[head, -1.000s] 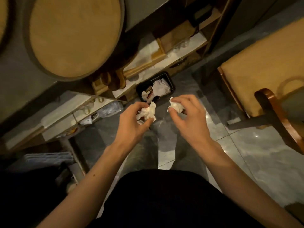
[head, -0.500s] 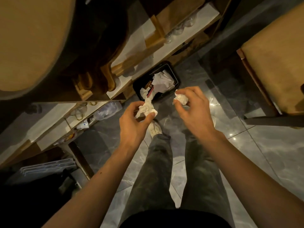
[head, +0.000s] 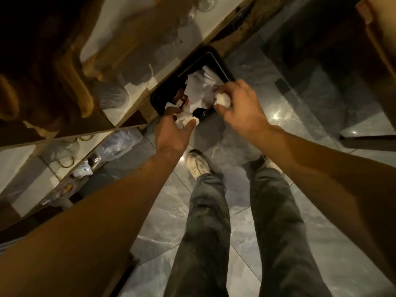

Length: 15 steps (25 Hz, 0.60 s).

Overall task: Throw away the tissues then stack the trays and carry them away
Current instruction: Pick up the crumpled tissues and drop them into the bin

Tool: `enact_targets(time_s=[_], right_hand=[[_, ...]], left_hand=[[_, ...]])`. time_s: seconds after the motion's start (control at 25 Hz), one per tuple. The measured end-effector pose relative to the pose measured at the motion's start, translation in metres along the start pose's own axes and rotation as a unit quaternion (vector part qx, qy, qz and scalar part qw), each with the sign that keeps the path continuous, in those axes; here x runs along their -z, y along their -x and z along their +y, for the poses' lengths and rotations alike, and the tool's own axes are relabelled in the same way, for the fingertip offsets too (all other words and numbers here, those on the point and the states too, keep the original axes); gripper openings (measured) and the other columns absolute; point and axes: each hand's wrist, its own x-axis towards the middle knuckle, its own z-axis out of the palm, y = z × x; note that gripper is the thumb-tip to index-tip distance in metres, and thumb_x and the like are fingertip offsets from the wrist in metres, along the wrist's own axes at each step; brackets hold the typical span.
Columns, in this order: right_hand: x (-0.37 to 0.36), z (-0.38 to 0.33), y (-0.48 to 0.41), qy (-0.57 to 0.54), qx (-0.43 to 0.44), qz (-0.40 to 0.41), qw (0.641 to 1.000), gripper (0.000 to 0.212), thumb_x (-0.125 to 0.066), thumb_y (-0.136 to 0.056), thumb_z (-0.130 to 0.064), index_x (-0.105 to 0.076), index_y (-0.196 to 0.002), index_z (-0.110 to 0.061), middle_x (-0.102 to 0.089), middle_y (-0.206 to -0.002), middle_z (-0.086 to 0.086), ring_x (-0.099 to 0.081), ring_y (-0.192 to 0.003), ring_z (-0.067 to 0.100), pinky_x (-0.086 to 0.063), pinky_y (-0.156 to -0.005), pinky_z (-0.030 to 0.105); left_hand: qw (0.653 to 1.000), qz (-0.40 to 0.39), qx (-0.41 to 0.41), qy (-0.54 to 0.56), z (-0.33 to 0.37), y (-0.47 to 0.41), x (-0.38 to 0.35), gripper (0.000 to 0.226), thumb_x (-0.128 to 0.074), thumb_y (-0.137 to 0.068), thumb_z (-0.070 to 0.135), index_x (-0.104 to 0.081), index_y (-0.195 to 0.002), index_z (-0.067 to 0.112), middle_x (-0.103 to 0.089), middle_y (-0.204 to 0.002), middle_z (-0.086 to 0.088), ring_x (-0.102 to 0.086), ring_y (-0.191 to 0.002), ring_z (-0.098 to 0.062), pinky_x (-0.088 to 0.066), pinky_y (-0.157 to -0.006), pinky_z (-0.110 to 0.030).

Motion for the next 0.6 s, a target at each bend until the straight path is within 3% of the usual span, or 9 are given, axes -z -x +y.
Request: enact_targets(time_s=[0.04,0.12,0.16,0.24,0.32,0.44,0.6], right_hand=[[-0.005,0.004,-0.008,0.005,0.004,0.000,1.000,0.034,-0.065,-0.090,-0.019,-0.059,-0.122,-0.010,-0.048,-0.123,0.012,-0.055,-0.107,0.029,-0.043,-0.084,0.028],[-0.015,0.009,-0.025,0.013,0.007,-0.004,1.000,0.037,-0.063,-0.090,-0.018,-0.059,-0.126,-0.011,-0.046,-0.128,0.013,-0.054,-0.111,0.029,-0.042,-0.086,0.025],[-0.020,0.009,-0.032,0.022,0.001,-0.006,1.000,0.038,-0.063,-0.090,-0.016,-0.059,-0.128,-0.012,-0.044,-0.132,0.014,-0.053,-0.115,0.030,-0.043,-0.091,0.024],[-0.028,0.009,-0.044,0.034,-0.022,-0.005,0.999,0.039,-0.064,-0.090,-0.016,-0.059,-0.128,-0.015,-0.043,-0.137,0.013,-0.052,-0.120,0.031,-0.043,-0.101,0.026],[-0.036,0.008,-0.052,0.001,-0.043,0.001,0.999,0.037,-0.068,-0.088,-0.017,-0.062,-0.125,-0.015,-0.048,-0.133,0.013,-0.054,-0.118,0.029,-0.044,-0.102,0.028],[-0.047,0.013,-0.055,-0.055,-0.072,0.003,0.996,0.035,-0.071,-0.086,-0.017,-0.062,-0.120,-0.014,-0.053,-0.131,0.010,-0.058,-0.112,0.026,-0.047,-0.091,0.021],[-0.059,0.018,-0.056,-0.065,-0.083,0.000,0.994,0.040,-0.072,-0.086,-0.018,-0.059,-0.125,-0.017,-0.050,-0.135,0.009,-0.058,-0.113,0.026,-0.047,-0.087,0.020]], left_hand=[[1.000,0.011,-0.005,-0.014,-0.005,-0.006,-0.005,0.050,-0.077,-0.081,0.022,-0.056,-0.122,0.000,-0.061,-0.123,-0.014,-0.058,-0.112,-0.026,-0.047,-0.096,-0.027],[1.000,0.025,-0.001,-0.009,-0.015,-0.018,-0.016,0.047,-0.075,-0.082,0.014,-0.055,-0.121,-0.004,-0.057,-0.120,-0.010,-0.054,-0.106,-0.018,-0.041,-0.080,-0.003],[1.000,0.024,0.012,0.002,-0.019,-0.024,-0.021,0.045,-0.073,-0.083,0.011,-0.054,-0.121,-0.005,-0.057,-0.121,-0.011,-0.052,-0.106,-0.016,-0.038,-0.075,0.001],[0.999,0.014,0.038,0.021,-0.024,-0.034,-0.026,0.044,-0.071,-0.085,0.013,-0.053,-0.122,-0.002,-0.058,-0.127,-0.015,-0.055,-0.109,-0.018,-0.043,-0.079,-0.010],[0.998,0.033,0.043,-0.012,-0.028,-0.040,-0.028,0.045,-0.071,-0.086,0.024,-0.054,-0.123,0.006,-0.061,-0.124,-0.010,-0.057,-0.105,-0.017,-0.041,-0.079,-0.018],[0.998,0.046,0.045,0.004,-0.030,-0.047,-0.030,0.043,-0.069,-0.087,0.024,-0.055,-0.123,0.006,-0.061,-0.117,-0.008,-0.059,-0.107,-0.022,-0.043,-0.071,-0.011],[0.997,0.046,0.057,0.039,-0.029,-0.057,-0.037,0.044,-0.072,-0.085,0.015,-0.054,-0.123,0.001,-0.058,-0.128,-0.013,-0.059,-0.109,-0.020,-0.045,-0.067,-0.005]])
